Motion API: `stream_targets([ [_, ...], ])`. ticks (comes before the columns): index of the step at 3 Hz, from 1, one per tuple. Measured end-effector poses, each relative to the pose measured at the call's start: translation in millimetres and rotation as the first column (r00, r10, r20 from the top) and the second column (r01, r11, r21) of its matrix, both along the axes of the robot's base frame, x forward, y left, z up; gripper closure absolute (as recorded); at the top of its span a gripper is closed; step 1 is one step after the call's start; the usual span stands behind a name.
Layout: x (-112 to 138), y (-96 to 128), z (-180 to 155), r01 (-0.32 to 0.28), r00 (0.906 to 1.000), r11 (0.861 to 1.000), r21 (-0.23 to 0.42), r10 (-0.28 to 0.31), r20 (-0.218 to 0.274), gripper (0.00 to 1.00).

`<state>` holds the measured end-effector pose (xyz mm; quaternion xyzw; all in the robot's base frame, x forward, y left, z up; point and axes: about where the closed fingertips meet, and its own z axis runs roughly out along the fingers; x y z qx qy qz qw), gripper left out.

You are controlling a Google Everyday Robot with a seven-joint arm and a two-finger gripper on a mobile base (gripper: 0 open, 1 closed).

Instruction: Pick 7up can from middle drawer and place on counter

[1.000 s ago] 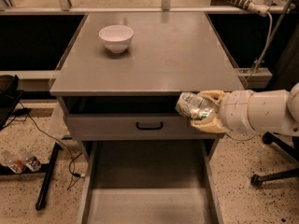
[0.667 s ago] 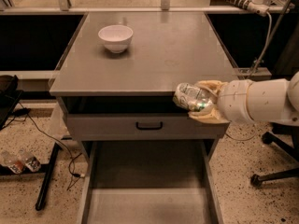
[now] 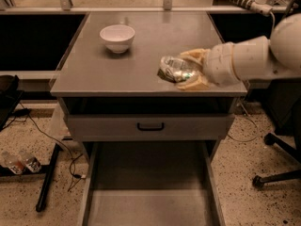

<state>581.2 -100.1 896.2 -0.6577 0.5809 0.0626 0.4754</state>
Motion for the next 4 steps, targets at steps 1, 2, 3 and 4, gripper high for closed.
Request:
stream_targets([
  [1,42,17,-11,-0.089,0.9926,0.996,0.003,0.089,-0.082,1.0],
  [2,88,30,-30,-0.123,0.9773,0.992,-0.024,0.117,-0.177,1.0],
  [3,138,25,-18,-0.004,0.981,0.997,-0.071,-0.009,-0.194,1.0],
  [4,176,15,1,0.147,0.974,0.985,-0.086,-0.159,-0.161,1.0],
])
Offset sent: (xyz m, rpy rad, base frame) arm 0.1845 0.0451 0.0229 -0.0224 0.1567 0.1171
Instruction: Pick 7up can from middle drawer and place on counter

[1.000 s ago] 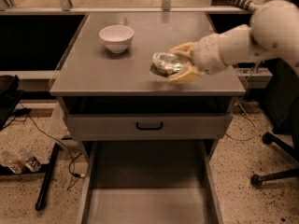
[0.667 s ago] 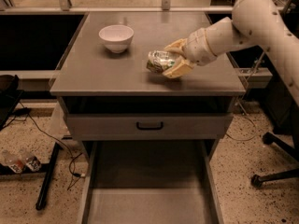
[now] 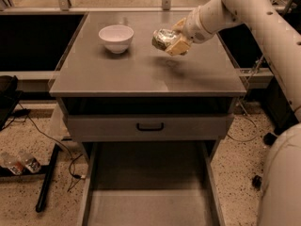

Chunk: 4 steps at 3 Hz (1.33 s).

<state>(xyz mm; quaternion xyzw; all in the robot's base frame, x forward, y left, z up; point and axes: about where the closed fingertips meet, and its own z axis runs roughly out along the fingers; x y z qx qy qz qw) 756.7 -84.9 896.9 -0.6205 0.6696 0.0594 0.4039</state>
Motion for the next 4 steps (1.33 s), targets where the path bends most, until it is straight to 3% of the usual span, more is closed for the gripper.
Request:
stream_targets([
  [1,11,-10,3,0.088,0.9961,0.996,-0.014,-0.088,-0.002,1.0],
  [2,11,-16,-6,0.121,0.9921,0.992,-0.021,-0.122,-0.028,1.0],
  [3,5,-14,-15,0.105,0.9929,0.994,-0.011,-0.106,-0.055,1.0],
  [4,5,-14,-15,0.105,0.9929,0.994,-0.011,-0.106,-0.055,0.81],
])
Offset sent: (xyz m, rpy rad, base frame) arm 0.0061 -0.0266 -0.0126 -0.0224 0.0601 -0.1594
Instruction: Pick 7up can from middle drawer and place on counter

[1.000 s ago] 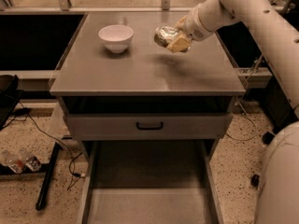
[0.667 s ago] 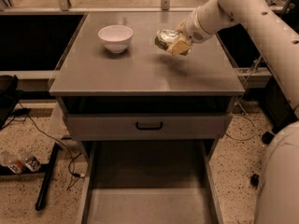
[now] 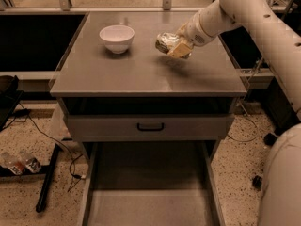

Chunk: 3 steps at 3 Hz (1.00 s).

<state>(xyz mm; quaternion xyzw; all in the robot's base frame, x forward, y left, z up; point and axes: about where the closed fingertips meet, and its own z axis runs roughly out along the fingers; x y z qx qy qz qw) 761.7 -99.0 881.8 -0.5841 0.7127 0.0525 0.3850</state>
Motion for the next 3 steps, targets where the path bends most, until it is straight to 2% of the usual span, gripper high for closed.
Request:
stream_targets([
  [3,0.0,0.1,-0.1,0.0,1.0,1.0,0.0,0.0,0.0,0.11],
])
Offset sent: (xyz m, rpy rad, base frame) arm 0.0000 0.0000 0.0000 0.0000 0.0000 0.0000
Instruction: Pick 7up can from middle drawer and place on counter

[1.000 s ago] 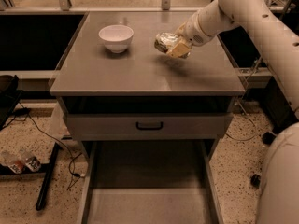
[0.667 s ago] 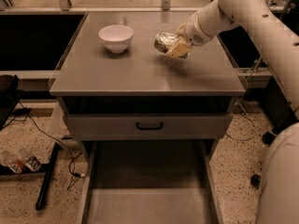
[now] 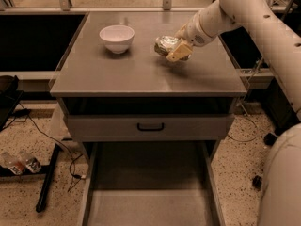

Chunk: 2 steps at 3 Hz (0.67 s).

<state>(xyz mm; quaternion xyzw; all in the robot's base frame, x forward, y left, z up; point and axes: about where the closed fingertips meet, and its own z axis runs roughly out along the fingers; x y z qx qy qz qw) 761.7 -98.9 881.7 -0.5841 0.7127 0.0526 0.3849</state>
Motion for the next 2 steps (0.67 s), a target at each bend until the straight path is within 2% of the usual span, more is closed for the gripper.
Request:
stream_targets([
  [1,0.0,0.0,0.0,0.0,1.0,1.0,0.0,0.0,0.0,0.0],
  [2,0.0,0.0,0.0,0.0,1.0,1.0,0.0,0.0,0.0,0.0],
])
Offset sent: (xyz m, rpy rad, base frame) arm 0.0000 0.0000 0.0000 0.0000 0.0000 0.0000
